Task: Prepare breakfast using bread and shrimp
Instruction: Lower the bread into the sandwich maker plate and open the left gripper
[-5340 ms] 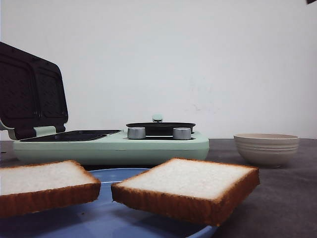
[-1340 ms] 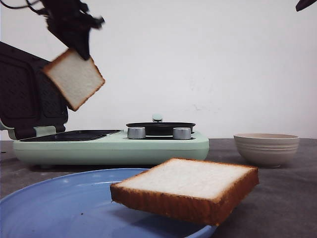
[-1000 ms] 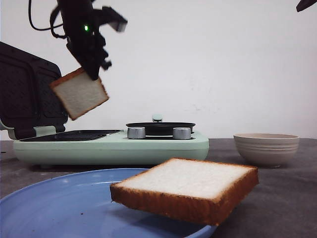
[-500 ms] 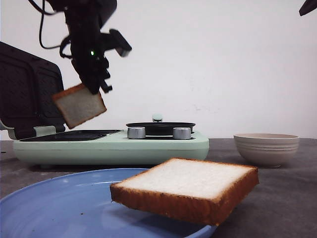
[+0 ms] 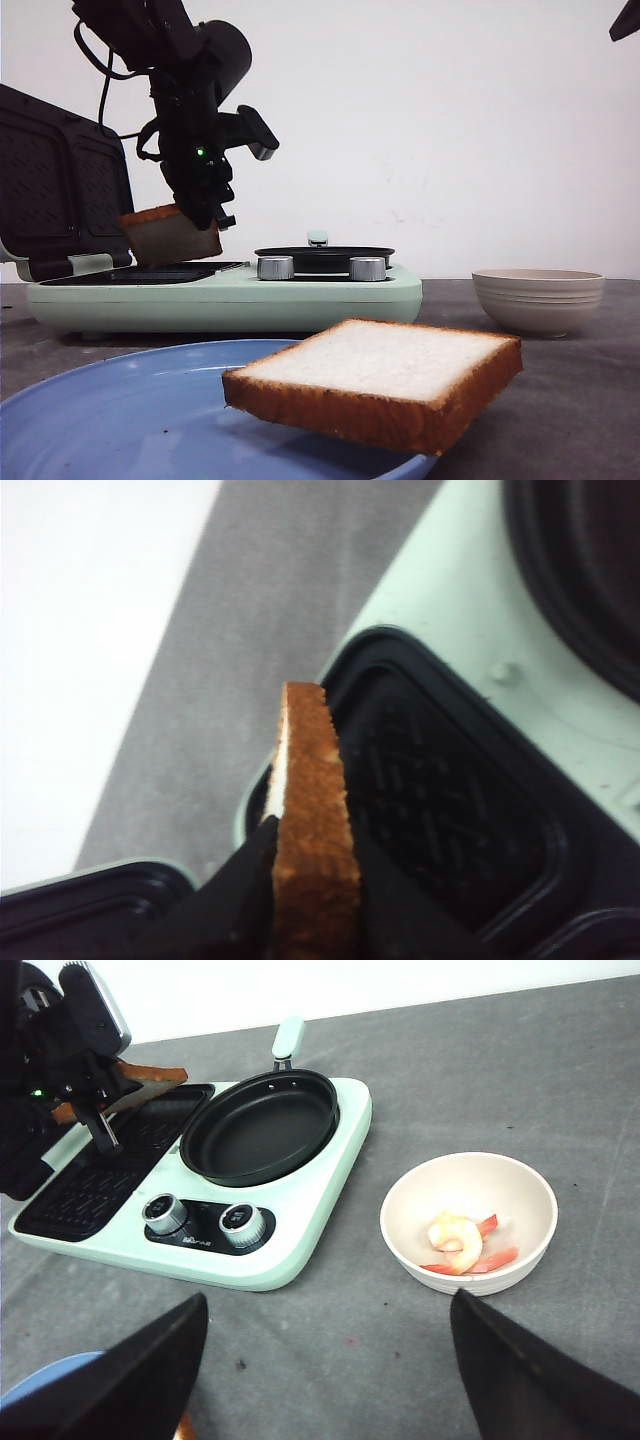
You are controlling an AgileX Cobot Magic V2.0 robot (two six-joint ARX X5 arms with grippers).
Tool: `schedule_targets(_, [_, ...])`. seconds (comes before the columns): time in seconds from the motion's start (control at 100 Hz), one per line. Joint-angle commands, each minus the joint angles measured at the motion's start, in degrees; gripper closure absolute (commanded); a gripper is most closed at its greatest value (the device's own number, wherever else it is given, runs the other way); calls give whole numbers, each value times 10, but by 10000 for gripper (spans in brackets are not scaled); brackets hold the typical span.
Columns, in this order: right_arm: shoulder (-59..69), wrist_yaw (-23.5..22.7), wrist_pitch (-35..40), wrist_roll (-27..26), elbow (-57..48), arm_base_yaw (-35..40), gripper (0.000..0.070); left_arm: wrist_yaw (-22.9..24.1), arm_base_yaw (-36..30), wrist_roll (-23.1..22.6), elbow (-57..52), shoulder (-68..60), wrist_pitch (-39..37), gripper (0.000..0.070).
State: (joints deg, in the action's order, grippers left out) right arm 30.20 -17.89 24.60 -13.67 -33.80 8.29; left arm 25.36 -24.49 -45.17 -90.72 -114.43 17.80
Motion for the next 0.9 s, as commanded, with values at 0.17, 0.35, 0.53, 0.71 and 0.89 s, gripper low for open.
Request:
schedule_targets(0.17, [16,0,-23,8,-3,2,220,8,-2,13,-16,-15,5,320])
schedule_targets(0.35, [21,0,-28,6,-3,2,220,21,-3,37,-16,-14,6,19])
schedule_targets(0.53, [27,0,-27,6,-3,2,220,23,-15,58,-16,0,7,10])
schedule_targets(0.71, [31,-1,-27,5,-3,2,220,16,-22,58,-16,22,7,9])
schedule_targets(0.89, [32,-1,-22,1,-3,2,220,16,-21,58,-16,40,19,9])
